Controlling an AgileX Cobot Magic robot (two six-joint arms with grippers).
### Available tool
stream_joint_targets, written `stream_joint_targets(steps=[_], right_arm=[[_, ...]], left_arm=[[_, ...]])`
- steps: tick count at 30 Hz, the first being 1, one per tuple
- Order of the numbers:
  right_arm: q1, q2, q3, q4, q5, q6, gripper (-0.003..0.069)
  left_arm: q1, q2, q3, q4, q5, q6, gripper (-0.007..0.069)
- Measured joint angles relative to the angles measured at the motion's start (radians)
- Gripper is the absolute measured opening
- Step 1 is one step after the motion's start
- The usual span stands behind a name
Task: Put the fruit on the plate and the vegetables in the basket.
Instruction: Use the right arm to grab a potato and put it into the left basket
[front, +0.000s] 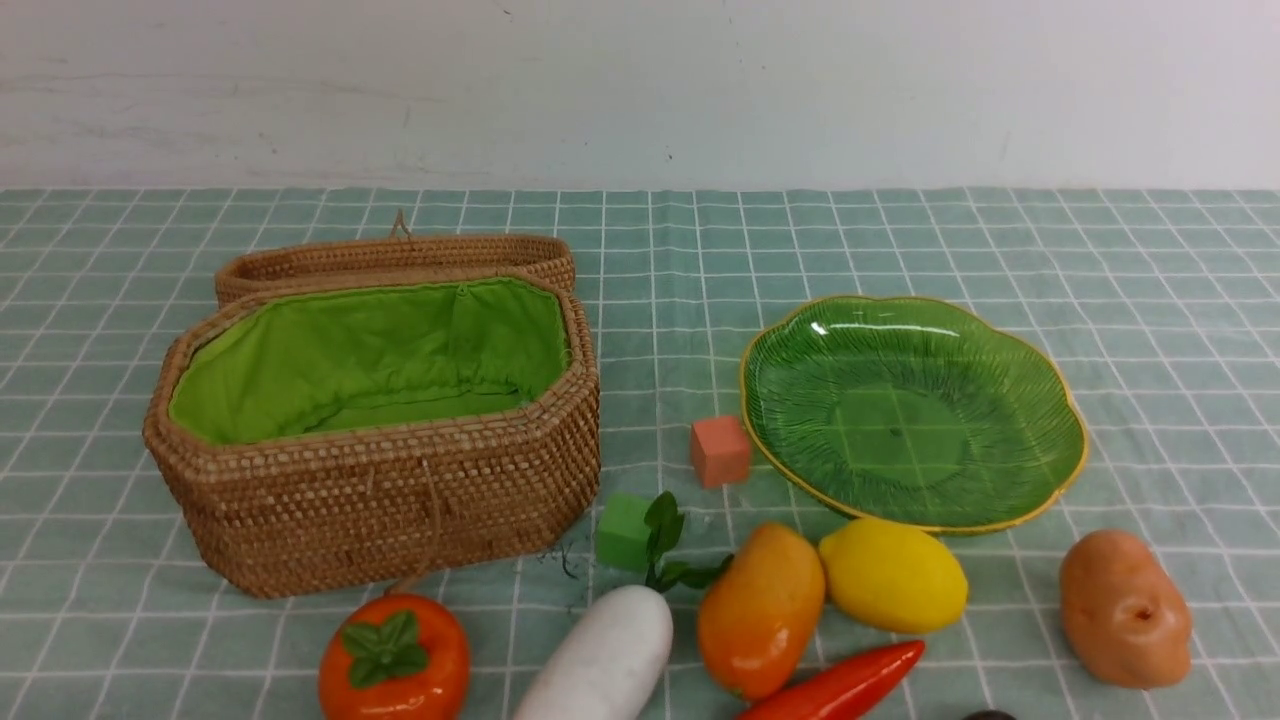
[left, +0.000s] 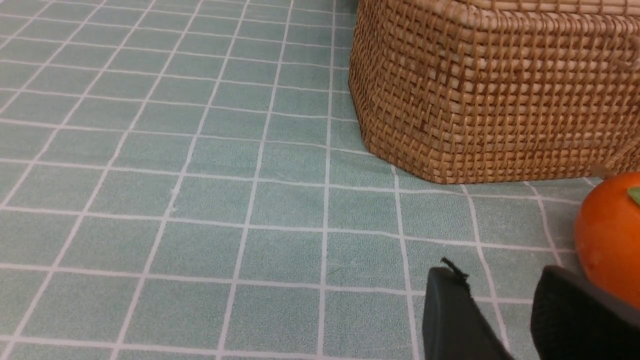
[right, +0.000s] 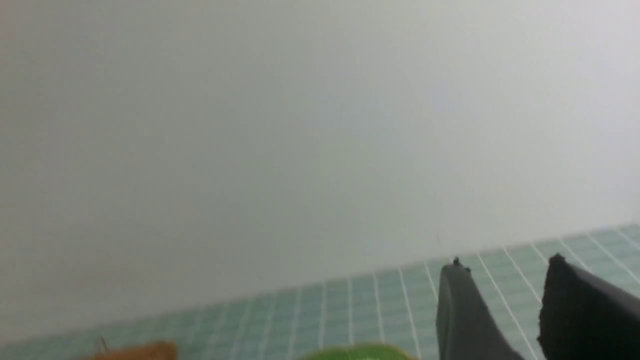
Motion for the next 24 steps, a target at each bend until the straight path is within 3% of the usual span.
stream_joint_targets(steps=[7,11,17,19,24], right_arm=[[0.000,0.212,0.054,-0.033,0.144,-0.021,0.0241],[0.000,0.373,0.072,0.027,0.242,-0.037,0.0241],[0.000,0.529,0.072,0.101,0.256,-0.052,0.0271],[0.000,0.605,0.064,0.123,0.266,-0.078,0.0335],[0.000,0.749,0.018,0.148,0.273,-0.105,0.0584]], left_arm=[[0.000,0.000,0.000,0.000,0.000,0.000,0.0239],[0.000,0.000,0.000,0.000,0.000,0.000,0.0239],[0.000,0.000,0.000,0.000,0.000,0.000,0.0239],[0.000,0.000,0.000,0.000,0.000,0.000,0.0239],[0.000,0.000,0.000,0.000,0.000,0.000,0.0239]])
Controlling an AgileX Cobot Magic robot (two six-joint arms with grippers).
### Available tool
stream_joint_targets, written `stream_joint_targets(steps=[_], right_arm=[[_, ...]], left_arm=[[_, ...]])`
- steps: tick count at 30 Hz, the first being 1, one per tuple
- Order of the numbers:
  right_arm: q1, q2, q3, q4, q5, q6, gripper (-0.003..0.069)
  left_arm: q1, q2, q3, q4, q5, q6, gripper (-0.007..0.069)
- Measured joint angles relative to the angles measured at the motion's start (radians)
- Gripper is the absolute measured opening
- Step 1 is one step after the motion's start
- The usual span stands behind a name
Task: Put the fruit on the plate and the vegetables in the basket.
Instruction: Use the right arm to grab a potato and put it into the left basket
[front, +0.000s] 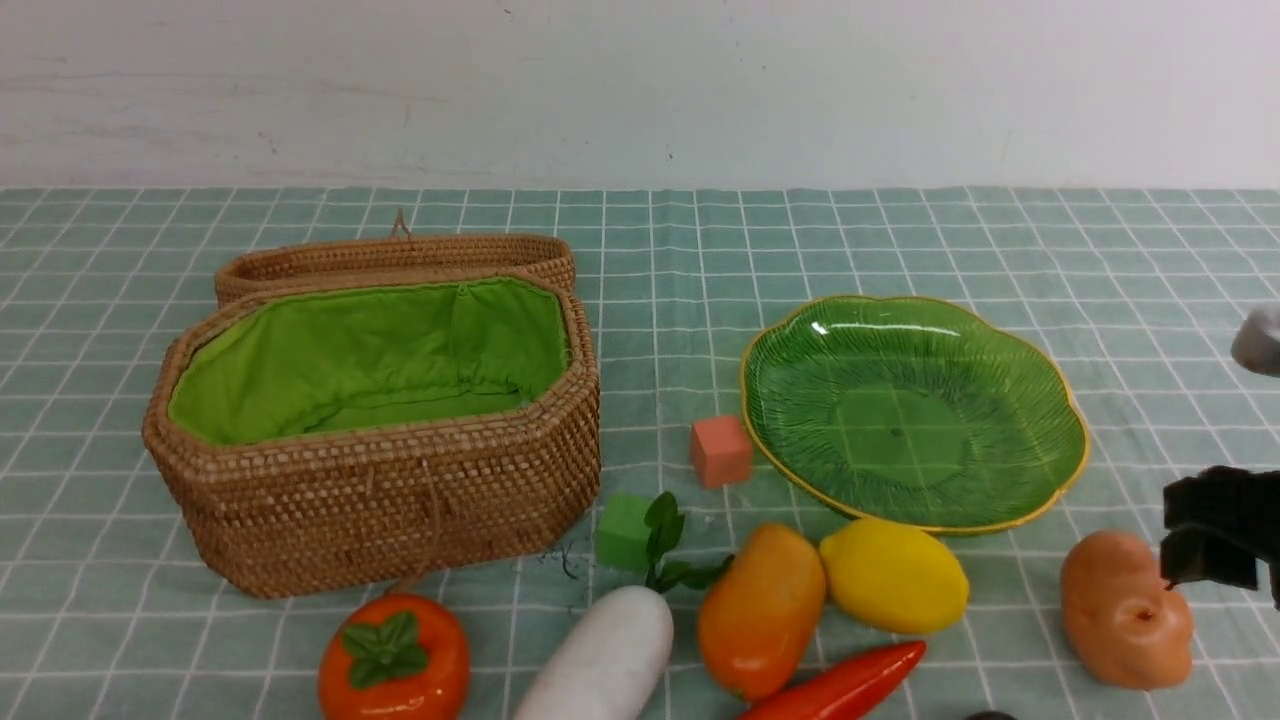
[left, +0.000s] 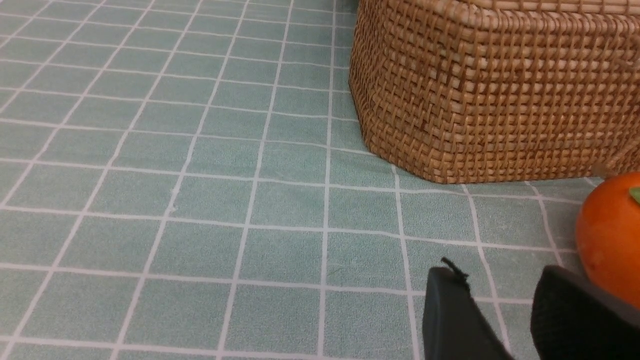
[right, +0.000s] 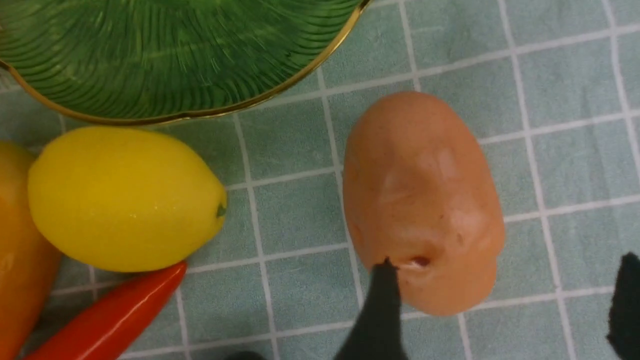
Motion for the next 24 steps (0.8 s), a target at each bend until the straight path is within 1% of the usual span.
stream_joint_targets(steps=[1,2,3,5,10,14,17,21,24], right_arm=[[0.000,0.026,-0.007,0.006,-0.005,-0.011,0.0633],[0.000,0.032,-0.008,0.007,-0.006,-0.011,0.0638],[0.000,0.078,-0.013,0.013,-0.026,-0.026,0.0670],[0.000,0.122,-0.015,0.015,-0.046,-0.037,0.0675],[0.000,0.244,-0.018,0.014,-0.113,-0.047,0.0650],[0.000,0.292,-0.020,0.015,-0.130,-0.063,0.0561],[0.000,0.287,-0.022,0.016,-0.117,-0.063,0.0559],[0.000,0.245,-0.049,0.019,-0.055,-0.063,0.0559],[0.000,0.175,-0.125,0.054,0.022,-0.085,0.0559]], left_arm=[[0.000,0.000,0.000,0.000,0.000,0.000,0.0239],[0.000,0.000,0.000,0.000,0.000,0.000,0.0239],[0.000,0.000,0.000,0.000,0.000,0.000,0.0239],[0.000,0.000,0.000,0.000,0.000,0.000,0.0239],[0.000,0.000,0.000,0.000,0.000,0.000,0.0239],[0.000,0.000,0.000,0.000,0.000,0.000,0.0239],[0.000,0.000,0.000,0.000,0.000,0.000,0.0239],[0.000,0.000,0.000,0.000,0.000,0.000,0.0239],[0.000,0.000,0.000,0.000,0.000,0.000,0.0239]])
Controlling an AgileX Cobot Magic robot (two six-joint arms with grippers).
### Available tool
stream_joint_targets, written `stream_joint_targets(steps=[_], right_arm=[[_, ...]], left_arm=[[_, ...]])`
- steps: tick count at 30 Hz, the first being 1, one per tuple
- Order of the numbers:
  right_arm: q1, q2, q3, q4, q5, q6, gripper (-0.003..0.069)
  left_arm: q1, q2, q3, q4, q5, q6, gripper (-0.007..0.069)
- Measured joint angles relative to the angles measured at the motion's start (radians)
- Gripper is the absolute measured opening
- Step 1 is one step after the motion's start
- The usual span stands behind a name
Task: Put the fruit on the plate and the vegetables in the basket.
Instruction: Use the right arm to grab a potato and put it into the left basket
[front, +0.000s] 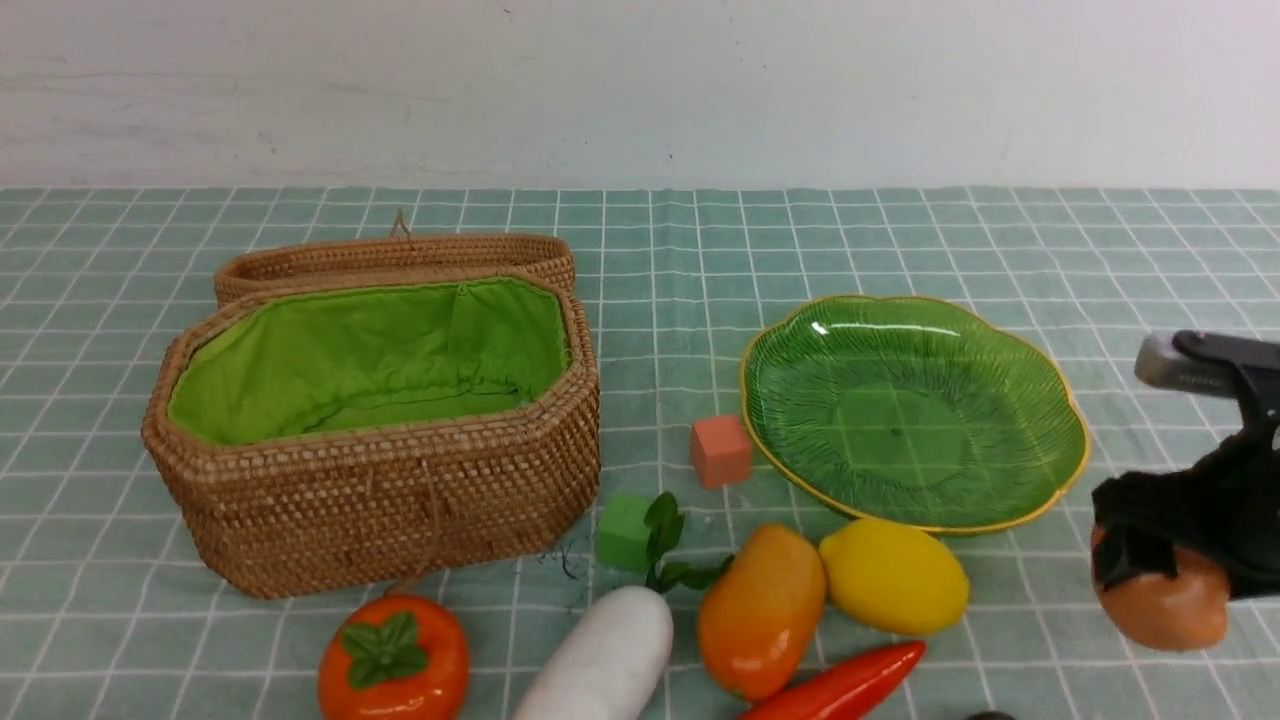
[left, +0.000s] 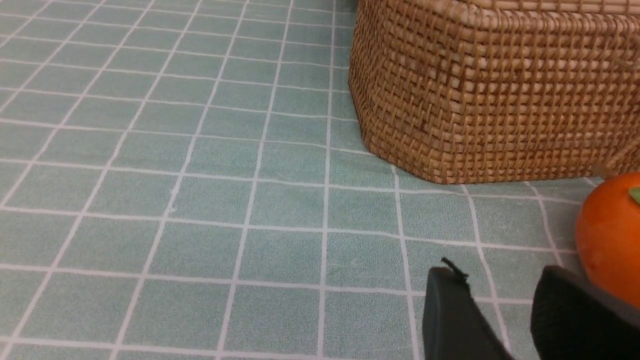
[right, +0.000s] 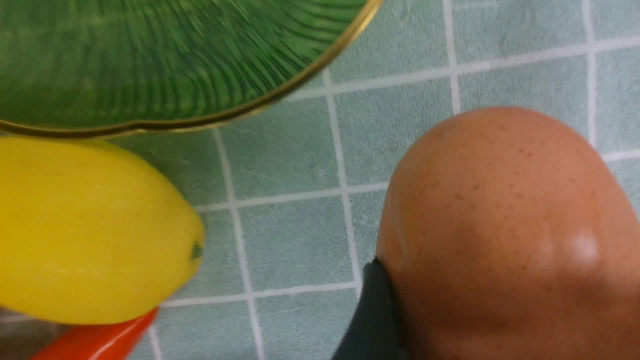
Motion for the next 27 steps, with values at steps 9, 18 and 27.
stream_joint_targets(steps=[9,18,27], right_arm=[[0.100,-0.066,-0.274,0.336,0.123,-0.280,0.0559],[0.355,0.075,-0.533,0.579,0.077,-0.487,0.0559],[0.489,0.316,-0.783,0.595,0.050,-0.506,0.0559]], left_arm=[[0.000,0.000,0.000,0.000,0.000,0.000,0.0239],[0.000,0.000,0.000,0.000,0.000,0.000,0.0239],[0.000,0.000,0.000,0.000,0.000,0.000,0.0239]])
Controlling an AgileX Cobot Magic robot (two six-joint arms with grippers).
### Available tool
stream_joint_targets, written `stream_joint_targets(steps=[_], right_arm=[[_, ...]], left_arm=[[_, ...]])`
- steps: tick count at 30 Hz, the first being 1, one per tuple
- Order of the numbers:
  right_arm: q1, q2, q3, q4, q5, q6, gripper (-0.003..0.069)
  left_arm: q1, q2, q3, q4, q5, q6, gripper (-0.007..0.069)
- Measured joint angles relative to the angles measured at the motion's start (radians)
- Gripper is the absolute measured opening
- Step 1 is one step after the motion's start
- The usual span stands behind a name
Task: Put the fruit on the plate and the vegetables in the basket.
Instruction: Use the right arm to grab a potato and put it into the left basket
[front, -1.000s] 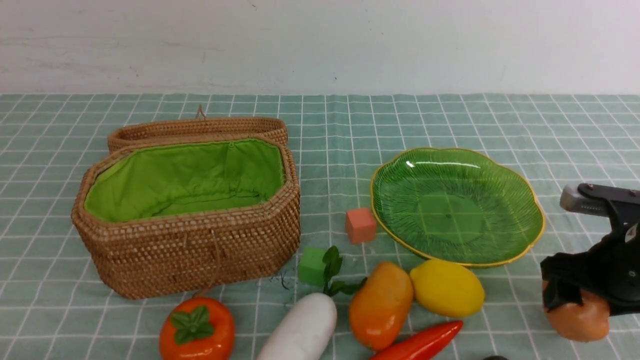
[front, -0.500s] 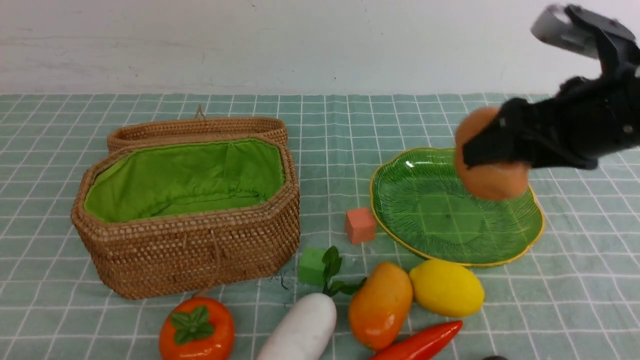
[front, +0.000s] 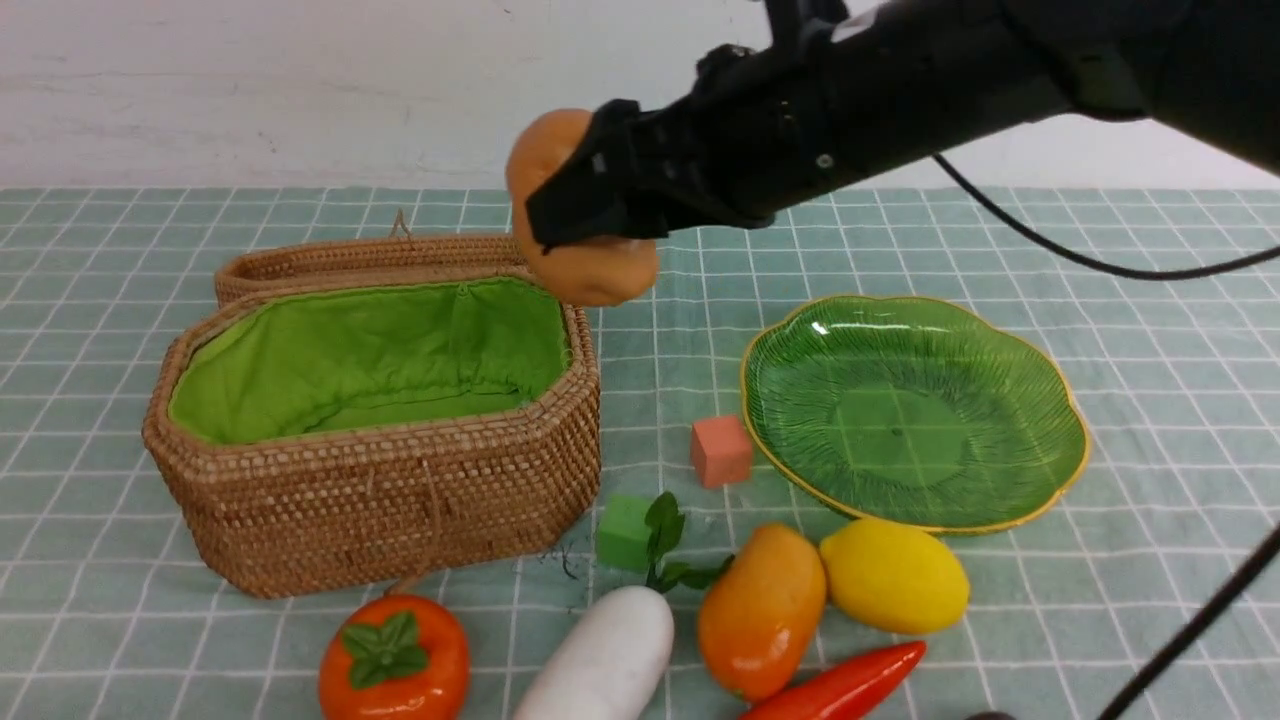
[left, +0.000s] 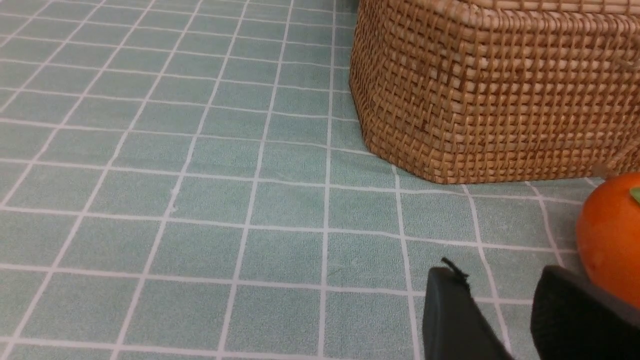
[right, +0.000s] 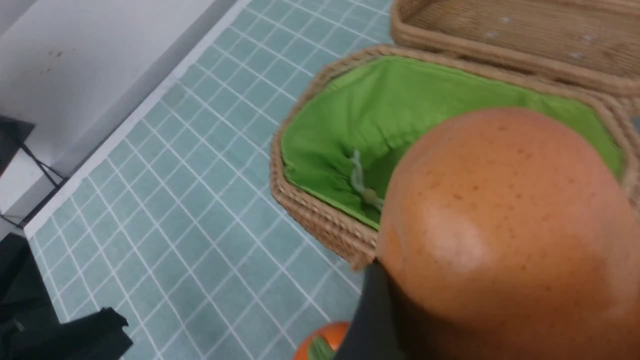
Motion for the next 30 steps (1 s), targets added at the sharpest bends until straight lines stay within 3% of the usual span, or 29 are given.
stream_joint_targets(steps=[6,30], right_arm=[[0.029,0.109,-0.128,0.003,0.000,0.000,0.0559],[0.070,0.261,-0.137,0.020,-0.146,-0.137,0.0559]], left_arm=[[0.000,0.000,0.000,0.000,0.000,0.000,0.0239],[0.000,0.000,0.000,0.000,0.000,0.000,0.0239]])
